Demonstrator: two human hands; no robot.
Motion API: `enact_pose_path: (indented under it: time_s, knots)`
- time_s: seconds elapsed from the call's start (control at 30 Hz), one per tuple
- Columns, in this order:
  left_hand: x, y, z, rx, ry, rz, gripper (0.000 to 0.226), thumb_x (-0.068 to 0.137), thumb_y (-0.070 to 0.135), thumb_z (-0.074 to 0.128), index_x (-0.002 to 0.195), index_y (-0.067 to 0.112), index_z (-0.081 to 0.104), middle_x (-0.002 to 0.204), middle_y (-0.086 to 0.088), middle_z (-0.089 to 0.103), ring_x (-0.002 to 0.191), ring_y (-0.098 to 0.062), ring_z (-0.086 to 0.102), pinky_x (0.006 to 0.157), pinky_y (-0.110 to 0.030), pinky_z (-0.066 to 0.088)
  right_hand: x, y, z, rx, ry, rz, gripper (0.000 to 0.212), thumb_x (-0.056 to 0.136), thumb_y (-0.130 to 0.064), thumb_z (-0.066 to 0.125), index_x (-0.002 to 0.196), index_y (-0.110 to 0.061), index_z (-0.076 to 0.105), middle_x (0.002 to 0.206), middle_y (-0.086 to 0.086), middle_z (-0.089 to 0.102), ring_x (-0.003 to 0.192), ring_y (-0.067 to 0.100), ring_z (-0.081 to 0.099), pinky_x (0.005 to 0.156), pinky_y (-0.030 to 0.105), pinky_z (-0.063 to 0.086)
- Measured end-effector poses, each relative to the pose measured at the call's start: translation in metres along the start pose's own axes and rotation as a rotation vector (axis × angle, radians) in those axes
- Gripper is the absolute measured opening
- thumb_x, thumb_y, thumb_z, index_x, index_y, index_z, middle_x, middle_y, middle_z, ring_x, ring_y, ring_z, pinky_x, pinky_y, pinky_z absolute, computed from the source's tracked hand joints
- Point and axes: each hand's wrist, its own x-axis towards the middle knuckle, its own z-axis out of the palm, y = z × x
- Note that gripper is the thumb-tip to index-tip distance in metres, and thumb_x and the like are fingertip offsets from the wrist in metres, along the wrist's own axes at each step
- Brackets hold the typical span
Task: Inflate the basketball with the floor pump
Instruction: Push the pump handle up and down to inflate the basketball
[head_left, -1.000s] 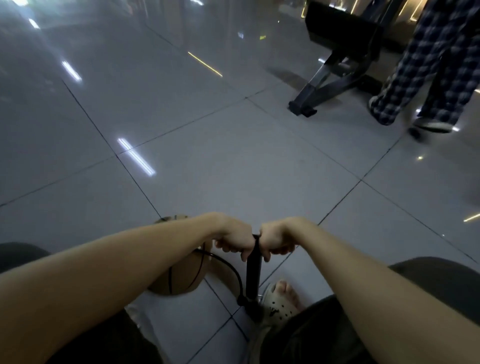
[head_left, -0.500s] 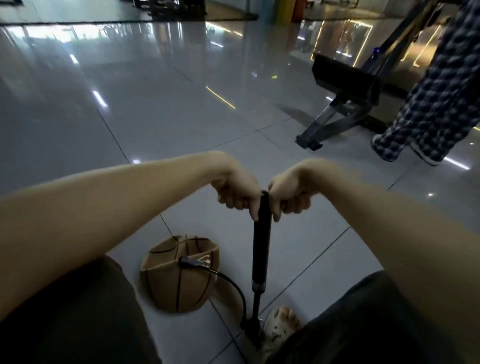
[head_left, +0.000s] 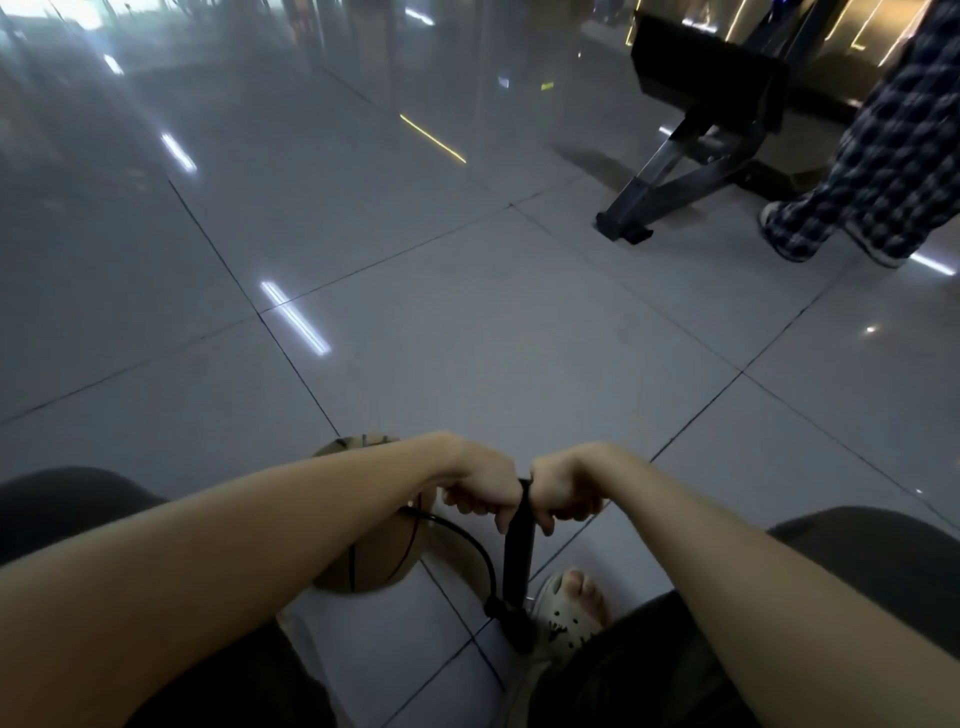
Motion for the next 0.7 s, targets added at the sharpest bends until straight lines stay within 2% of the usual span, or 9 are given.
enact_pose_path:
  time_s: [0.2, 0.4, 0.5, 0.6, 0.7]
  knots:
    - [-0.026, 0.009, -0.007, 0.013, -0.062, -0.029, 0.039, 0.09, 0.019, 0.069, 0.063, 0.022, 0.042, 0.056, 0.003, 0.033, 0.046, -0.015, 0.025, 0.046, -0.025, 0.02, -0.021, -0.006, -0.004, -0.026, -0.02, 0.019, 0.004, 0.088, -0.007, 0.062, 0.09, -0.008, 0.059, 0.058, 0.003, 0.034, 0.05, 0.017, 0.026, 0.052, 0.03, 0.024]
    - [-0.109, 0.024, -0.075, -0.055, -0.032, 0.007, 0.04, 0.093, 0.019, 0.067, 0.062, 0.024, 0.041, 0.051, 0.006, 0.029, 0.044, -0.012, 0.022, 0.046, -0.024, 0.016, -0.102, -0.027, -0.074, 0.018, 0.01, -0.041, 0.028, 0.088, -0.007, 0.063, 0.068, -0.017, 0.046, 0.053, -0.002, 0.027, 0.045, 0.014, 0.021, 0.049, 0.024, 0.015]
    - [-0.149, 0.035, -0.118, -0.06, 0.037, 0.053, 0.039, 0.093, 0.018, 0.067, 0.064, 0.024, 0.042, 0.055, 0.005, 0.027, 0.048, -0.014, 0.019, 0.051, -0.027, 0.013, -0.143, -0.034, -0.113, 0.076, 0.084, -0.083, 0.037, 0.087, -0.005, 0.063, 0.064, -0.02, 0.039, 0.057, -0.001, 0.023, 0.05, 0.015, 0.016, 0.052, 0.028, 0.012]
    - [-0.138, 0.035, -0.118, -0.041, 0.036, 0.055, 0.039, 0.092, 0.015, 0.067, 0.064, 0.023, 0.041, 0.056, 0.004, 0.025, 0.049, -0.014, 0.017, 0.051, -0.028, 0.012, -0.136, -0.027, -0.114, 0.084, 0.067, -0.096, 0.042, 0.085, -0.004, 0.064, 0.06, -0.022, 0.036, 0.058, -0.001, 0.023, 0.052, 0.016, 0.015, 0.054, 0.03, 0.011]
    - [-0.087, 0.027, -0.081, -0.038, -0.023, 0.019, 0.039, 0.088, 0.01, 0.067, 0.06, 0.022, 0.042, 0.053, 0.004, 0.026, 0.046, -0.014, 0.017, 0.049, -0.027, 0.013, -0.083, -0.011, -0.08, 0.08, -0.009, -0.067, 0.042, 0.084, -0.002, 0.064, 0.057, -0.021, 0.038, 0.055, -0.001, 0.024, 0.049, 0.014, 0.017, 0.053, 0.028, 0.012]
